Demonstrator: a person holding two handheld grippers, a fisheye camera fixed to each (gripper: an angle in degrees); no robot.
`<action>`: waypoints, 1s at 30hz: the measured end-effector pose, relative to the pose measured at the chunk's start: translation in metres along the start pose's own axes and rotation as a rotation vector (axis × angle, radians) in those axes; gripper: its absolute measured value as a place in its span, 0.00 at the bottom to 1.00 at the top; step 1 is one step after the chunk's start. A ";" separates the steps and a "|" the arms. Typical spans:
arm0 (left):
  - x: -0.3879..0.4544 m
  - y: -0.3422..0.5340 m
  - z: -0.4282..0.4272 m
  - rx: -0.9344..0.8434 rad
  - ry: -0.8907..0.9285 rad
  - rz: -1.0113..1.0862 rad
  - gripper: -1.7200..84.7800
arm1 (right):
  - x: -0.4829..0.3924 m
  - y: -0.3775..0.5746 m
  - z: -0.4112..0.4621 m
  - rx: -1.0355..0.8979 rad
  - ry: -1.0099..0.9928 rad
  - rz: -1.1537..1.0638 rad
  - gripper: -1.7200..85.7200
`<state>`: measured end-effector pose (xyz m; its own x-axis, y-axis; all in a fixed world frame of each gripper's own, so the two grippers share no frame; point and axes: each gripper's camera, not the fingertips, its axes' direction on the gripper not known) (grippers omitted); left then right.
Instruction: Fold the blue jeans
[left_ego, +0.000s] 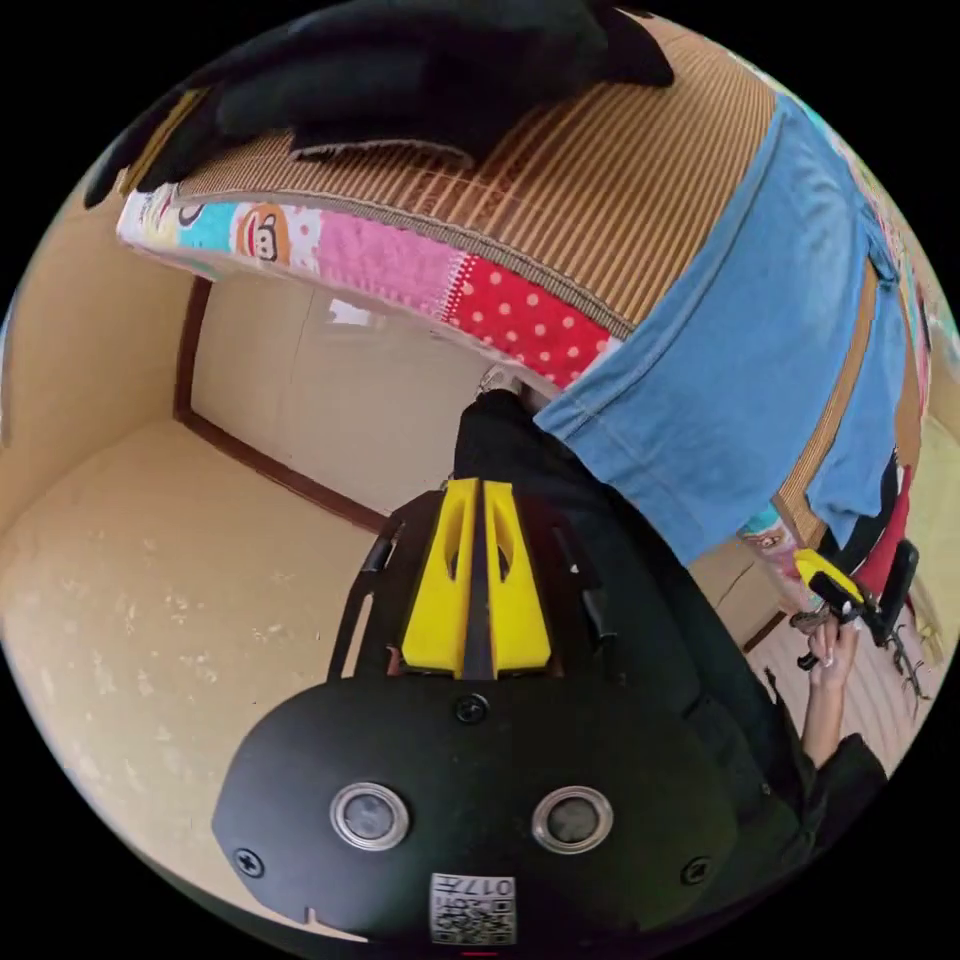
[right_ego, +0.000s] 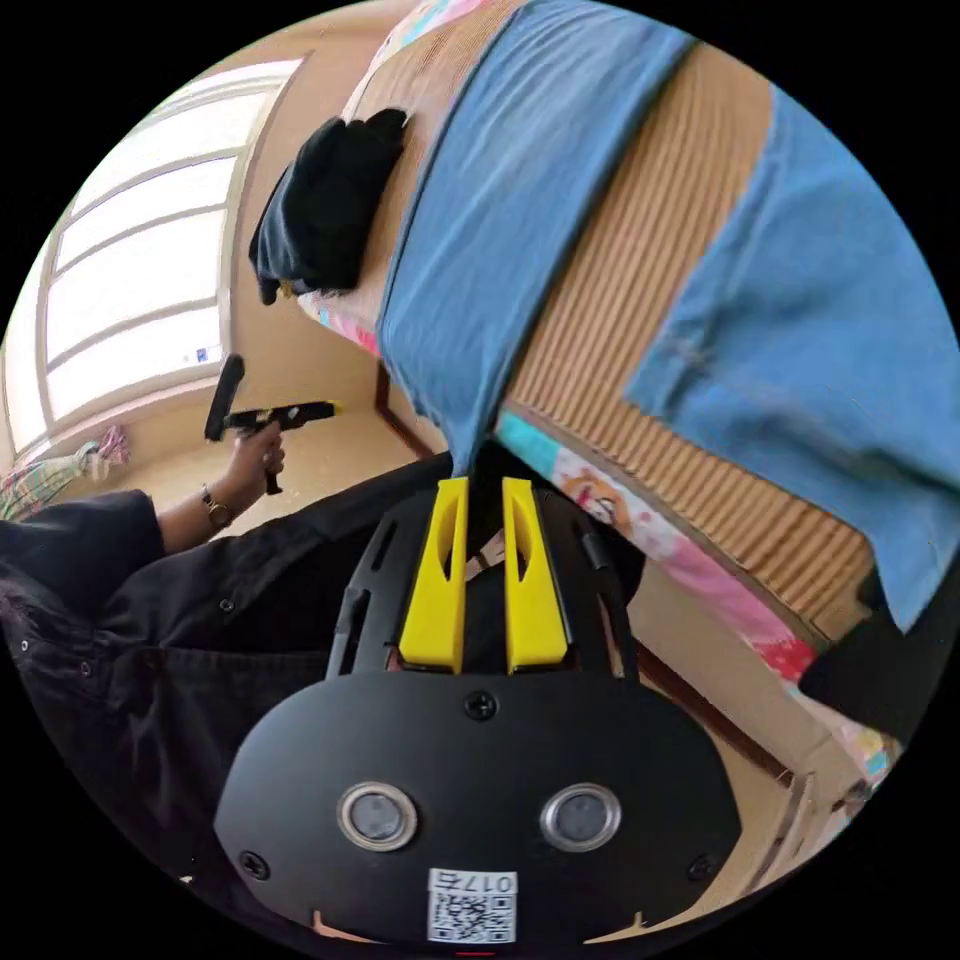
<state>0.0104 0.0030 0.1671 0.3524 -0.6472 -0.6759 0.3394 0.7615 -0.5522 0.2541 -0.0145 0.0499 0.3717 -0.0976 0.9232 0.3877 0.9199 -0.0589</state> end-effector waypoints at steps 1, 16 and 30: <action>0.005 0.004 -0.011 0.062 0.080 0.027 0.07 | 0.012 0.010 -0.019 0.074 0.056 0.059 0.10; 0.381 0.046 -0.015 -0.052 0.478 1.022 0.10 | 0.078 0.153 -0.120 0.313 -0.042 0.403 0.05; 0.433 0.149 0.045 -0.353 0.233 1.082 0.04 | -0.018 0.262 -0.132 0.345 -0.334 0.092 0.05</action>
<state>0.2522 -0.1652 -0.1857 0.1282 0.3421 -0.9309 -0.3161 0.9038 0.2886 0.4605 0.1785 -0.0320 0.0785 0.0651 0.9948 0.0426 0.9967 -0.0685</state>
